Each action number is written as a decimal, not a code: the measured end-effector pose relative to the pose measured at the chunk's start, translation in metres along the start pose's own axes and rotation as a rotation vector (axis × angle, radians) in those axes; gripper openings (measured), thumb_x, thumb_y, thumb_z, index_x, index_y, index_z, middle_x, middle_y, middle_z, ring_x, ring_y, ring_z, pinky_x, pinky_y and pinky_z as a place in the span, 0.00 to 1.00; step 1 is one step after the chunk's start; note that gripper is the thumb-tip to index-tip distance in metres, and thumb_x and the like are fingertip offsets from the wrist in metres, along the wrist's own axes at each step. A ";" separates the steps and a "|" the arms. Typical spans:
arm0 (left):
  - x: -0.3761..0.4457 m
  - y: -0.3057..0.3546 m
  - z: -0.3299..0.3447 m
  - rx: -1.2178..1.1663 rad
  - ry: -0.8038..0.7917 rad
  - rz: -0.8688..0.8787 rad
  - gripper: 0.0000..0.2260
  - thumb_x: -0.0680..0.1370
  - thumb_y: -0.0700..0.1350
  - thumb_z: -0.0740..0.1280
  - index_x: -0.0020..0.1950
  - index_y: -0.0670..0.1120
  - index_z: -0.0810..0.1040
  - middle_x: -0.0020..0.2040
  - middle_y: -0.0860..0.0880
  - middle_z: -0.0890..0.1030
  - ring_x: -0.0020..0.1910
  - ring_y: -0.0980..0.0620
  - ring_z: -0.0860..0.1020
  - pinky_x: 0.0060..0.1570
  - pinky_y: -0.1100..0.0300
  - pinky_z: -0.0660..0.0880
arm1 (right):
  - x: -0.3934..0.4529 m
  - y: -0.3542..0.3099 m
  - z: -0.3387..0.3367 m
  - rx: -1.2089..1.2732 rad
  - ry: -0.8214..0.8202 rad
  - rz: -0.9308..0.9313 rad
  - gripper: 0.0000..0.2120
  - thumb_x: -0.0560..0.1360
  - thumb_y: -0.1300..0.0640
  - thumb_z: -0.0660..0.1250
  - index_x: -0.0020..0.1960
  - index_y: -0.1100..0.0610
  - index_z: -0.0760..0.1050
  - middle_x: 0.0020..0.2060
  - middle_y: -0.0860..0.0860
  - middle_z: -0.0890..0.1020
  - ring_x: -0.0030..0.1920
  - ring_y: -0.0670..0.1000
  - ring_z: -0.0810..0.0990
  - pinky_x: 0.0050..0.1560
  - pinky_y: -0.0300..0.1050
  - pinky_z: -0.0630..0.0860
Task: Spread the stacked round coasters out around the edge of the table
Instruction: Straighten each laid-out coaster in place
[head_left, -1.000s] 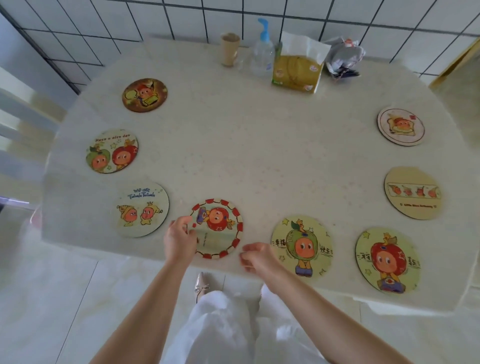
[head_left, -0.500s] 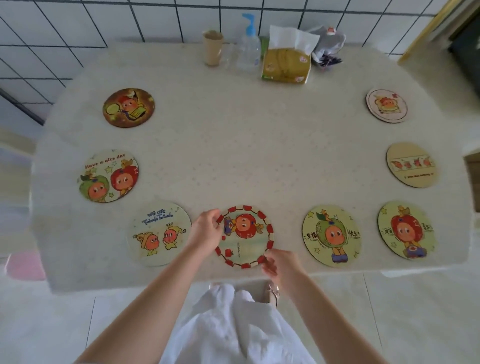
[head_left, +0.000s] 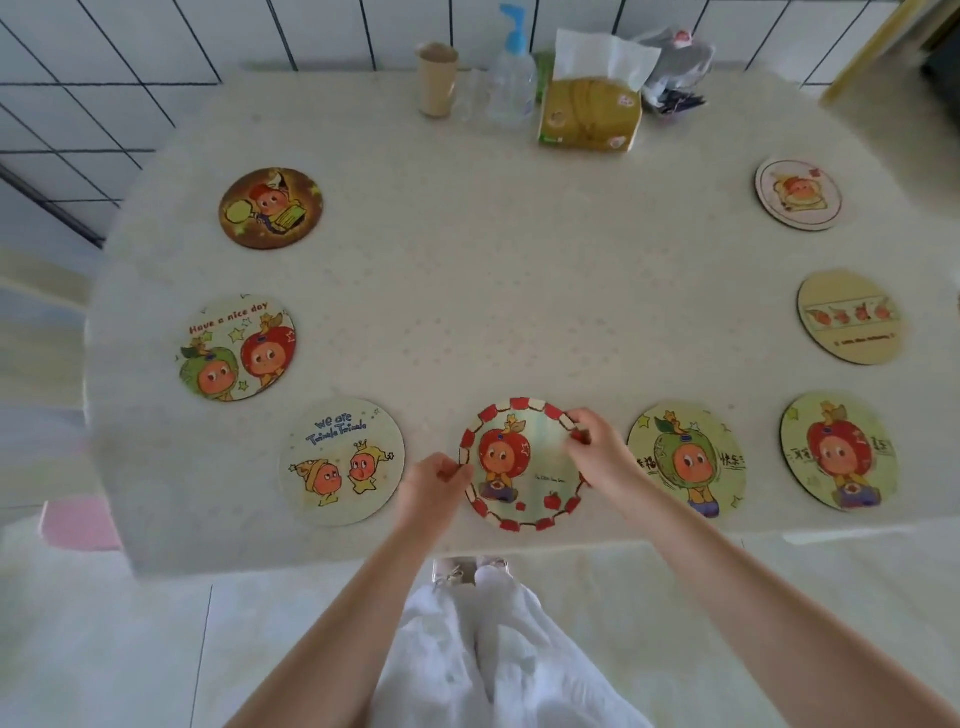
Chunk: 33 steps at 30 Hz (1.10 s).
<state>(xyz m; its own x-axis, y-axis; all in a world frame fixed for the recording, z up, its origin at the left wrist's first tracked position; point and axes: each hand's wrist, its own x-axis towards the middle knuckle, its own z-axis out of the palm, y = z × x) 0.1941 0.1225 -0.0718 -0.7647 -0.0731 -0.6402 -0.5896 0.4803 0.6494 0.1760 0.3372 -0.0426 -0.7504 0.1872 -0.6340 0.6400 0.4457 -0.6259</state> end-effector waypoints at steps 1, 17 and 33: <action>-0.004 -0.003 0.001 -0.027 0.002 -0.022 0.08 0.76 0.48 0.69 0.38 0.47 0.76 0.33 0.49 0.81 0.34 0.50 0.80 0.39 0.52 0.79 | 0.005 -0.003 -0.002 -0.040 -0.032 -0.023 0.15 0.79 0.63 0.57 0.62 0.52 0.72 0.39 0.51 0.79 0.23 0.44 0.66 0.20 0.36 0.61; -0.021 -0.011 -0.001 -0.062 0.118 -0.125 0.07 0.77 0.45 0.68 0.43 0.43 0.76 0.33 0.45 0.84 0.29 0.52 0.83 0.36 0.52 0.83 | 0.026 -0.027 0.022 -0.281 -0.088 -0.120 0.19 0.74 0.69 0.62 0.64 0.61 0.74 0.56 0.57 0.80 0.54 0.57 0.80 0.51 0.50 0.78; -0.017 -0.022 -0.049 0.264 0.375 0.007 0.08 0.76 0.39 0.63 0.54 0.45 0.77 0.47 0.49 0.81 0.42 0.50 0.77 0.37 0.57 0.75 | 0.022 -0.060 0.044 -0.464 -0.034 -0.231 0.12 0.75 0.68 0.62 0.57 0.60 0.74 0.54 0.55 0.76 0.50 0.51 0.76 0.50 0.43 0.75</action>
<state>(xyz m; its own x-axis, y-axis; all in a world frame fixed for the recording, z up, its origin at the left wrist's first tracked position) 0.2072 0.0703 -0.0548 -0.8384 -0.3567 -0.4121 -0.5347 0.6845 0.4955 0.1283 0.2762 -0.0394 -0.8527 0.0126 -0.5222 0.3117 0.8146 -0.4892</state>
